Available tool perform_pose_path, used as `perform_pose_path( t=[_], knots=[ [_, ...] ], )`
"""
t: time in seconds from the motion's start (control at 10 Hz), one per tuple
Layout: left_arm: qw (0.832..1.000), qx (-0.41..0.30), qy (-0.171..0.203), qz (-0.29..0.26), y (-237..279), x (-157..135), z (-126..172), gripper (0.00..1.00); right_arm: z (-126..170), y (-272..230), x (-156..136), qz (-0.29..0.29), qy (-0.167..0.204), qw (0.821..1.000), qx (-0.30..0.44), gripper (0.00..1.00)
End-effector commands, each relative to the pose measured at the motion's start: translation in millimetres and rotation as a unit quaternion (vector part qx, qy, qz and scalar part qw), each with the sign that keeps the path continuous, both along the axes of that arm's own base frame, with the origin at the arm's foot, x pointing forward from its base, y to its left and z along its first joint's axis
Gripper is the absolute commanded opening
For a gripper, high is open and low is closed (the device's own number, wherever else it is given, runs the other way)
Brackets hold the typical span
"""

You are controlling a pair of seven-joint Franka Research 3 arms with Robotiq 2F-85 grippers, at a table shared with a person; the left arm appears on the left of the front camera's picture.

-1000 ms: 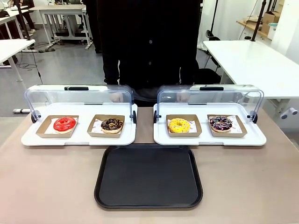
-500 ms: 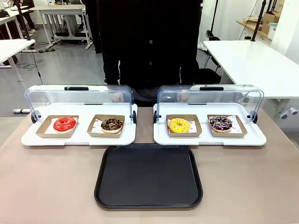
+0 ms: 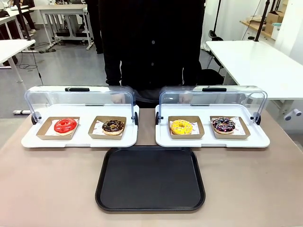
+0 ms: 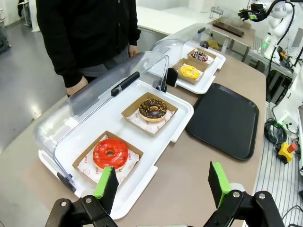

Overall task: Move the fourth donut from the left to the tray.
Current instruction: Pick up the Paper togo box containing the Donut indicated by the person and place it on the Handle tray.

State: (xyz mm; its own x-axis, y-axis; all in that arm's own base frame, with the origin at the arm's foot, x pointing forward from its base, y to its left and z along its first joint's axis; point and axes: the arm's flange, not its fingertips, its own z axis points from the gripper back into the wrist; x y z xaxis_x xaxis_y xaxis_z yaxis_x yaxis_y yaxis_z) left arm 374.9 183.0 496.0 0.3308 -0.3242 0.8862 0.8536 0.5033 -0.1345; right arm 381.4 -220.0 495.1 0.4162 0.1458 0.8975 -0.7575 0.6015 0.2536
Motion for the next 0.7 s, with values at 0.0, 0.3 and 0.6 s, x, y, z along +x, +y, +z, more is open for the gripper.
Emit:
perform_pose_path(
  t=[0.0, 0.3, 0.6],
  knots=[
    [1.0, -0.008, -0.015, -0.006, 1.1, 1.8, 1.3, 1.0, -1.2, 0.0, 2.0, 0.003, -0.021, 1.0, 0.005, 1.0],
    [1.0, -0.008, -0.015, -0.006, 1.1, 1.8, 1.3, 1.0, -1.2, 0.0, 2.0, 0.003, -0.021, 1.0, 0.005, 1.0],
    [1.0, -0.008, -0.015, -0.006, 1.1, 1.8, 1.3, 1.0, -1.2, 0.0, 2.0, 0.003, -0.021, 1.0, 0.005, 1.0]
  ],
)
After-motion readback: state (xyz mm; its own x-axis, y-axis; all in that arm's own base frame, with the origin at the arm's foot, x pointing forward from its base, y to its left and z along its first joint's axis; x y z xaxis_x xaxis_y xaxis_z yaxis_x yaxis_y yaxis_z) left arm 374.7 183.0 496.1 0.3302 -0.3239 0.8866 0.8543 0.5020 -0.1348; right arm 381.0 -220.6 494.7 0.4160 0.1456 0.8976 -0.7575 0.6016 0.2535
